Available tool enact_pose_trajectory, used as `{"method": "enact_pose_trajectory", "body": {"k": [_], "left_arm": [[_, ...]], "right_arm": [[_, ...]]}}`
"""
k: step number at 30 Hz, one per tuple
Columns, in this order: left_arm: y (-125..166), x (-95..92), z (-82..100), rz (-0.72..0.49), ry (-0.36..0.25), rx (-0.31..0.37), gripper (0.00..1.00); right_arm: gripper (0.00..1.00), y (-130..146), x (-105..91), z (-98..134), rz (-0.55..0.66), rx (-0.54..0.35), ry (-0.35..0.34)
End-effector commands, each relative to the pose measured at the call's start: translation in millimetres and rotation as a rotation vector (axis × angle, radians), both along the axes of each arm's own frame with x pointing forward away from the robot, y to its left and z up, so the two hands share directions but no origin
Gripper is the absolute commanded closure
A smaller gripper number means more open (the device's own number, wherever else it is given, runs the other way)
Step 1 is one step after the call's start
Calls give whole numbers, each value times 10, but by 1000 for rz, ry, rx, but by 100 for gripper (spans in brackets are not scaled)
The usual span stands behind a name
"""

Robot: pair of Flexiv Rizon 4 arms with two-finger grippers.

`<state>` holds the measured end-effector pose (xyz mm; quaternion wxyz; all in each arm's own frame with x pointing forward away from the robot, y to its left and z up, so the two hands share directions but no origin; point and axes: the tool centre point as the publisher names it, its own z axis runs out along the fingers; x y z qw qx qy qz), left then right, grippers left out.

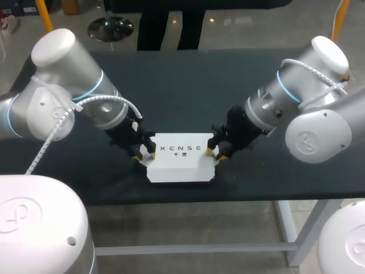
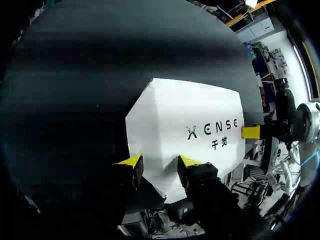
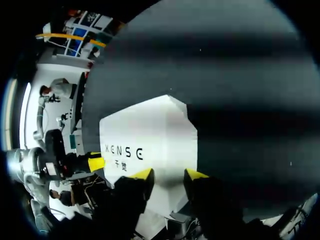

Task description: Assemble the packaging by folding the flat box into shape, placing the metal phone stand inside, and closing the box properly

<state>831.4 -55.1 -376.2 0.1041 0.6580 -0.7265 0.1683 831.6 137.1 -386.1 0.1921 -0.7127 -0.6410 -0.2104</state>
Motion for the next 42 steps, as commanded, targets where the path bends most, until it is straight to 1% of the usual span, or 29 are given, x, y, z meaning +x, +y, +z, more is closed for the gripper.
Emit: {"method": "enact_pose_trajectory", "body": {"k": [1,5,13,19,24,28,32,38,42], "left_arm": [[25,-1,-43,-8,1,-20,53],[30,-8,-51,-19,2,-43,52],[20,-38,-33,-41,11,-67,50],[1,-64,-35,-28,14,-79,46],[12,-80,-47,-24,18,-99,44],[15,-80,-64,-18,24,-113,48],[17,-83,-76,-27,34,-140,48],[17,-70,-113,-26,45,-163,51],[7,-59,-141,-31,47,-183,50]], "right_arm": [[58,29,-20,-28,-4,8,-13],[59,52,-26,-41,-6,16,-23],[58,73,-10,-65,-10,29,-23],[57,83,-2,-65,1,44,-8],[57,72,1,-83,-1,73,-14],[57,59,3,-97,4,100,-17],[57,40,2,-87,1,120,-25],[57,26,8,-102,1,157,-32],[57,29,10,-107,5,179,-36]]}}
